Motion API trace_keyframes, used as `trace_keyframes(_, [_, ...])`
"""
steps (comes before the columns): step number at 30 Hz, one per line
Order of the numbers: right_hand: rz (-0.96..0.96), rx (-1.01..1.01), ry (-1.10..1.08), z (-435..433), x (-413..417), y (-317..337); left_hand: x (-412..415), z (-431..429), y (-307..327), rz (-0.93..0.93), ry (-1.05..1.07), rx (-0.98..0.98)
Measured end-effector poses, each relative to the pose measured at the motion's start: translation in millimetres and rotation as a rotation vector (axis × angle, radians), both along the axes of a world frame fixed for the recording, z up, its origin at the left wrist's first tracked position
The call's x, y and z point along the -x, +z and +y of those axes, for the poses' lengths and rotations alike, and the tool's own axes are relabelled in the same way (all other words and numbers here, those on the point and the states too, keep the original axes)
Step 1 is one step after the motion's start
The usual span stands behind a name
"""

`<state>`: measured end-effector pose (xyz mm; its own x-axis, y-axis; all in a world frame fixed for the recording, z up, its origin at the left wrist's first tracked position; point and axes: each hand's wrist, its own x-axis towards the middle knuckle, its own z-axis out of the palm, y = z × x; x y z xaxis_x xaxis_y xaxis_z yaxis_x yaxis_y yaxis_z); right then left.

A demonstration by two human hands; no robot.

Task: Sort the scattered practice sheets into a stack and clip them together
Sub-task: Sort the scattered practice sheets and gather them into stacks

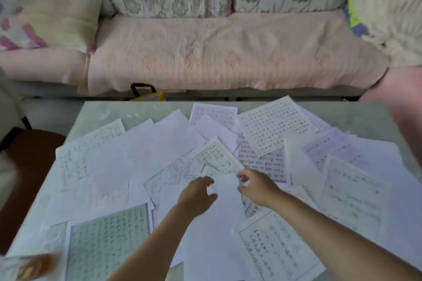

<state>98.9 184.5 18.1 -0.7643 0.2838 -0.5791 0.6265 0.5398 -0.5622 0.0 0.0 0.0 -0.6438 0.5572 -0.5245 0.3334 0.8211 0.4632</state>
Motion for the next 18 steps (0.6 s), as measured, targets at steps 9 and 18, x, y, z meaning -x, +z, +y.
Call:
trace_keyframes(9, [0.002,-0.445,0.420,3.5,62.7,-111.6,54.1,-4.1,-104.1,0.294,-0.228,0.162])
trace_keyframes(18, [0.279,-0.128,0.204,21.7,77.6,-139.0,82.2,-8.5,-116.0,0.306,-0.031,-0.138])
